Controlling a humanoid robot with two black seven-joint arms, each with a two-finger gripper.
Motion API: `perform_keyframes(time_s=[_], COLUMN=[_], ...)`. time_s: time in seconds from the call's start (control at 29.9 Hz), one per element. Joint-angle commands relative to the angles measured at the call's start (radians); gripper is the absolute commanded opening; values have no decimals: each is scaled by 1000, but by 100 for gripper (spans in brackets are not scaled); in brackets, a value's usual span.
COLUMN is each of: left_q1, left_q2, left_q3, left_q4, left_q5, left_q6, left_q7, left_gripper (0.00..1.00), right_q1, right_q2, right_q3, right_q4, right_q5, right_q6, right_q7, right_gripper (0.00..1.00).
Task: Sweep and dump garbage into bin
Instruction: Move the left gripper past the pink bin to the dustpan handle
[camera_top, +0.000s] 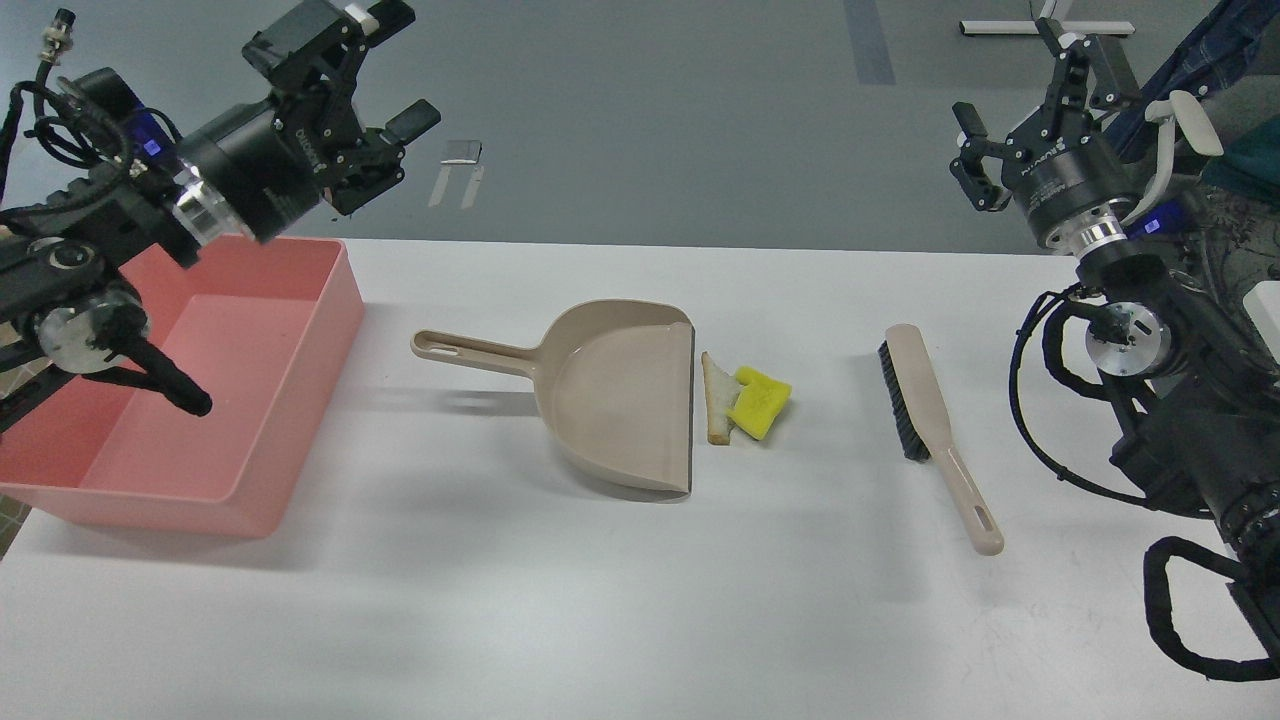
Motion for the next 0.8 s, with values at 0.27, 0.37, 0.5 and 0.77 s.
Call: perform_keyframes(time_s=[0.27, 0.37, 0.5, 0.77], left_q1=[215, 321, 402, 389], left_q2=[89, 3, -124, -270], left_q3=[-1, -1, 1, -1], left_q4=[-247, -243, -177, 50], left_q5=[137, 236, 402, 418], left_q6=[158, 201, 261, 265], left_q7=[11, 14, 36, 60], left_gripper=[98, 98, 98, 98], right_q1=[2, -3, -9, -5], right_q2=[0, 0, 0, -2], right_q3=[-1, -1, -1, -1], right_q4=[0, 2, 3, 0], right_q5=[0, 0, 0, 0], right_q6=[-5, -5, -5, -5], right_q7=[0, 0, 0, 0], right_gripper=[100, 100, 100, 100])
